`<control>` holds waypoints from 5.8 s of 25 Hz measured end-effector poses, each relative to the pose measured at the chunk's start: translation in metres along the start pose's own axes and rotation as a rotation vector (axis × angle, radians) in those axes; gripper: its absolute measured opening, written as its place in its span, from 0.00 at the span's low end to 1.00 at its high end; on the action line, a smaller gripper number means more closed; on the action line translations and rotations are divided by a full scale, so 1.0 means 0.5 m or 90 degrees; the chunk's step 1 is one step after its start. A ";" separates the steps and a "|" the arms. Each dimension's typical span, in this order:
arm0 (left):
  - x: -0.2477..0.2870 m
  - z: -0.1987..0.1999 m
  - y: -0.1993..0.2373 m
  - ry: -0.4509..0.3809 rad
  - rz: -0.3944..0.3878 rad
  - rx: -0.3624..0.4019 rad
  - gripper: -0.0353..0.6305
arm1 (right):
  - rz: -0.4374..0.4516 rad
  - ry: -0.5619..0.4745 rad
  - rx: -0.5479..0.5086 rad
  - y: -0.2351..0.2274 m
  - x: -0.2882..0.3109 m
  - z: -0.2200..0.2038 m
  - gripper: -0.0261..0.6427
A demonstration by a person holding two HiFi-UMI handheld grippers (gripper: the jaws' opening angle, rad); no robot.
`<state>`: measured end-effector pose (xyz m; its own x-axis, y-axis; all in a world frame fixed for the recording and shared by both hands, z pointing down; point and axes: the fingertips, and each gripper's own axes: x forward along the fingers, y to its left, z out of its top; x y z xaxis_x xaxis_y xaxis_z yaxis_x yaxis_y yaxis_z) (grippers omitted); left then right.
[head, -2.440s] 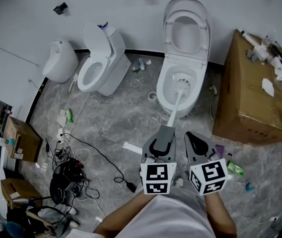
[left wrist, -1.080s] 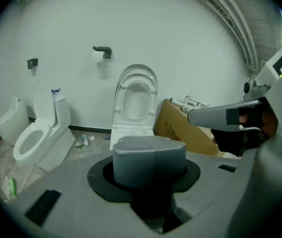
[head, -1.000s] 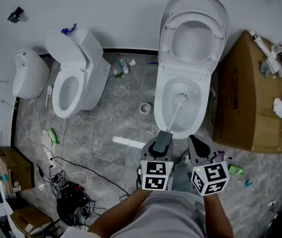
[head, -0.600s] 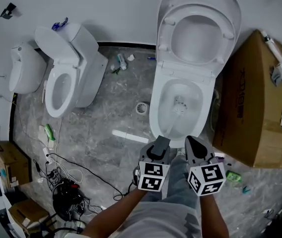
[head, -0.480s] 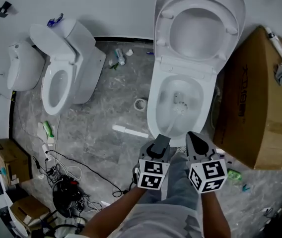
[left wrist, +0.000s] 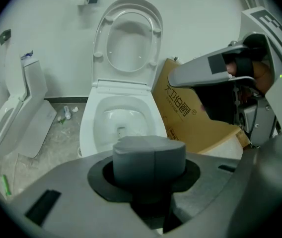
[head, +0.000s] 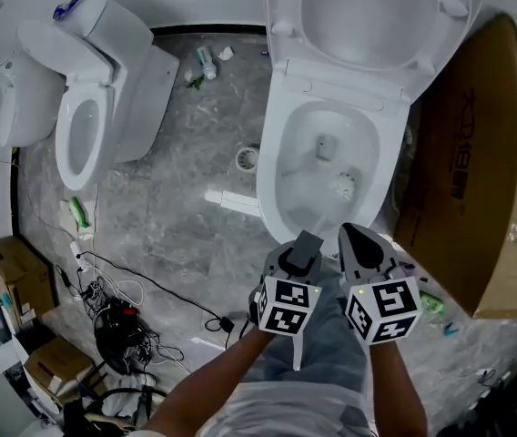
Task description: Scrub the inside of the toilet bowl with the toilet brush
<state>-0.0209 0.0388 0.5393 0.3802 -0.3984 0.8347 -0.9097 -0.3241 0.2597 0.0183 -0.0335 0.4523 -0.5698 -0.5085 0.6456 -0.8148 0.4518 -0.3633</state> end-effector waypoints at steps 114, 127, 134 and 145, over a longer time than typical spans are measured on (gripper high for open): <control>0.165 0.018 0.057 0.053 0.026 0.058 0.29 | -0.048 -0.009 0.033 -0.094 0.062 -0.064 0.04; 0.235 0.103 0.123 0.024 0.056 0.107 0.29 | -0.050 0.010 0.036 -0.116 0.069 -0.086 0.04; 0.216 0.096 0.186 0.023 0.095 0.083 0.29 | -0.044 0.015 0.034 -0.107 0.075 -0.092 0.04; 0.155 0.028 0.195 0.044 0.105 0.060 0.29 | -0.021 0.017 0.025 -0.061 0.088 -0.092 0.04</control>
<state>-0.0775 -0.0358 0.6224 0.2126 -0.3935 0.8944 -0.9375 -0.3403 0.0732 0.0229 -0.0360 0.5225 -0.5399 -0.5023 0.6755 -0.8369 0.4060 -0.3670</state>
